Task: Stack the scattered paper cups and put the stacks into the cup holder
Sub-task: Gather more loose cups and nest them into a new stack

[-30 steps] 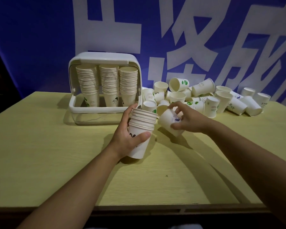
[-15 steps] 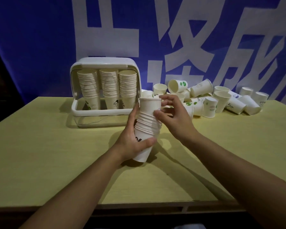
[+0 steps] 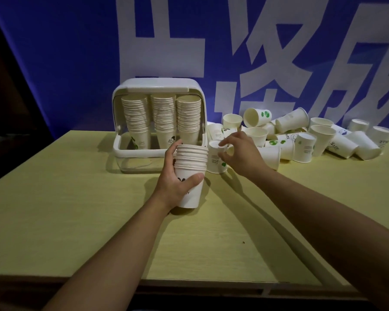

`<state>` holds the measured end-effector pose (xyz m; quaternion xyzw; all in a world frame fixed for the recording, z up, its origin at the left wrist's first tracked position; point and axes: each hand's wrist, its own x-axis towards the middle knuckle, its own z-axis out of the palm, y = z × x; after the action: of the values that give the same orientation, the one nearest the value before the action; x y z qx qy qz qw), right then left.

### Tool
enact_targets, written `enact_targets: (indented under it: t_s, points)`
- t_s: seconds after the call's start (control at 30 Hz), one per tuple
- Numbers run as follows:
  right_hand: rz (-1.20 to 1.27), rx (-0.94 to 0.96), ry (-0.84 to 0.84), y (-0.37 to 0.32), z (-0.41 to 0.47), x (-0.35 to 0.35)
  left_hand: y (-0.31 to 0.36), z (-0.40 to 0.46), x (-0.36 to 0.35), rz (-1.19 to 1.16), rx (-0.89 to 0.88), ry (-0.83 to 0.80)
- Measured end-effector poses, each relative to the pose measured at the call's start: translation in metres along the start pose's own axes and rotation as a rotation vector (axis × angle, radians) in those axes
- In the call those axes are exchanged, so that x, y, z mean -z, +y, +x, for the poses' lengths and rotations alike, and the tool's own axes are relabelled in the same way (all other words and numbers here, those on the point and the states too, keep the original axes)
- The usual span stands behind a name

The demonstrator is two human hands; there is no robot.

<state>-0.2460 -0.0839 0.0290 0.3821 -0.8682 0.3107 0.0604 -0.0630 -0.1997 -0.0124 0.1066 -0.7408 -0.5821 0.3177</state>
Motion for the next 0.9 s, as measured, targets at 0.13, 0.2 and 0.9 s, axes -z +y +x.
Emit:
enact_targets:
  t_s: [0.13, 0.2, 0.9]
  points:
    - [0.001, 0.009, 0.013, 0.006, 0.004, -0.005, -0.001, 0.002, 0.004, 0.015, 0.021, -0.013]
    - [0.044, 0.017, 0.041, 0.006, 0.001, -0.004, 0.0, 0.002, 0.002, 0.011, 0.019, -0.034]
    - [0.66, 0.109, -0.093, -0.037, -0.046, 0.034, 0.009, -0.008, -0.004, -0.053, 0.065, -0.256]
